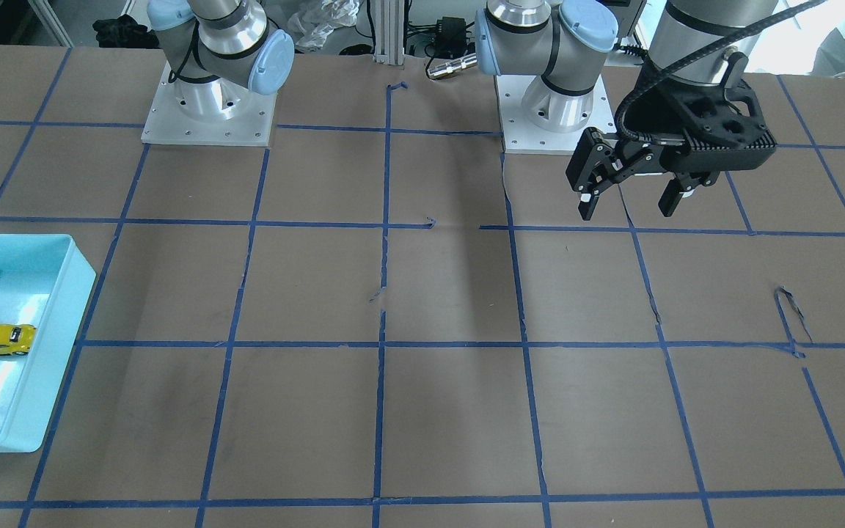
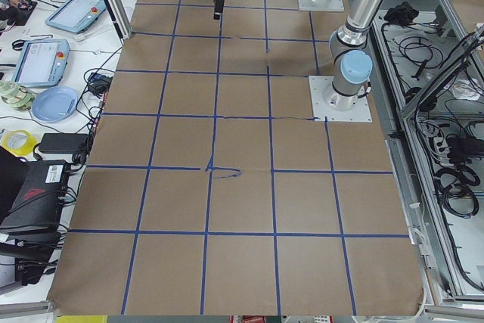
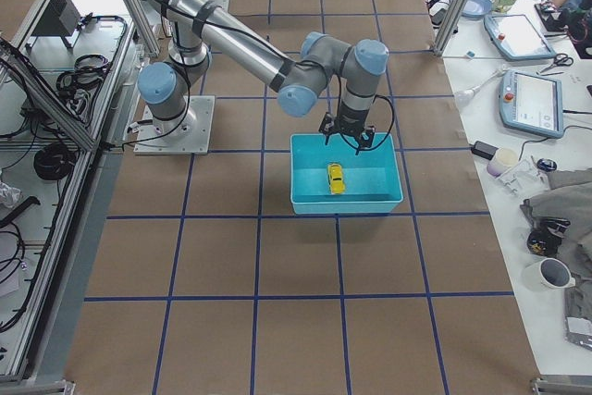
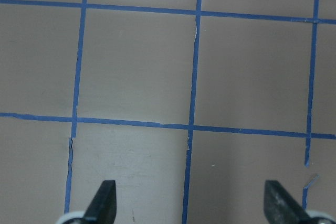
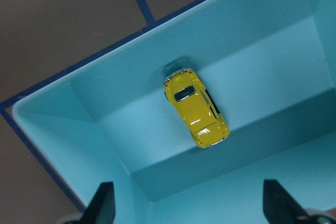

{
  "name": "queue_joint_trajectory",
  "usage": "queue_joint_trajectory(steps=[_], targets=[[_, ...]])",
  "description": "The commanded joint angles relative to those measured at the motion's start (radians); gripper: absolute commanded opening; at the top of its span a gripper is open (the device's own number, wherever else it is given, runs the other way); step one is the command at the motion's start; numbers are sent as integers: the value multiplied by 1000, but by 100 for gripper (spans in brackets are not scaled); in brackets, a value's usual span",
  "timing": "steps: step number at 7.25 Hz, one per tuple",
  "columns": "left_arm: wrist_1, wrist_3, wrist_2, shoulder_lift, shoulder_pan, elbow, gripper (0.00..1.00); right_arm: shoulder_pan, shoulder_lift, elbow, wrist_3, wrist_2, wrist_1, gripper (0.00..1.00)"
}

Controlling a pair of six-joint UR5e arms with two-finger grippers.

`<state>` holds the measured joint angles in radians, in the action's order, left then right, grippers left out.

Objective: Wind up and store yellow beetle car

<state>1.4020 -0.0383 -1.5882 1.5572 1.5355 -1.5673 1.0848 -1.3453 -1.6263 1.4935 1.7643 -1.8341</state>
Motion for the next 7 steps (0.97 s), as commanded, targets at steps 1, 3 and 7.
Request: queue_joint_trajectory(steps=[1,3,7], targets=[[0,-2,-7,-2,1,6,100,51,-131,25,-483,-31,268,100],[2,-2,-7,-2,8,6,100,174,-179,74,-1019,-199,393,100],[2,-2,-1,-3,8,1,100,375,-193,71,-1622,-203,319,100]])
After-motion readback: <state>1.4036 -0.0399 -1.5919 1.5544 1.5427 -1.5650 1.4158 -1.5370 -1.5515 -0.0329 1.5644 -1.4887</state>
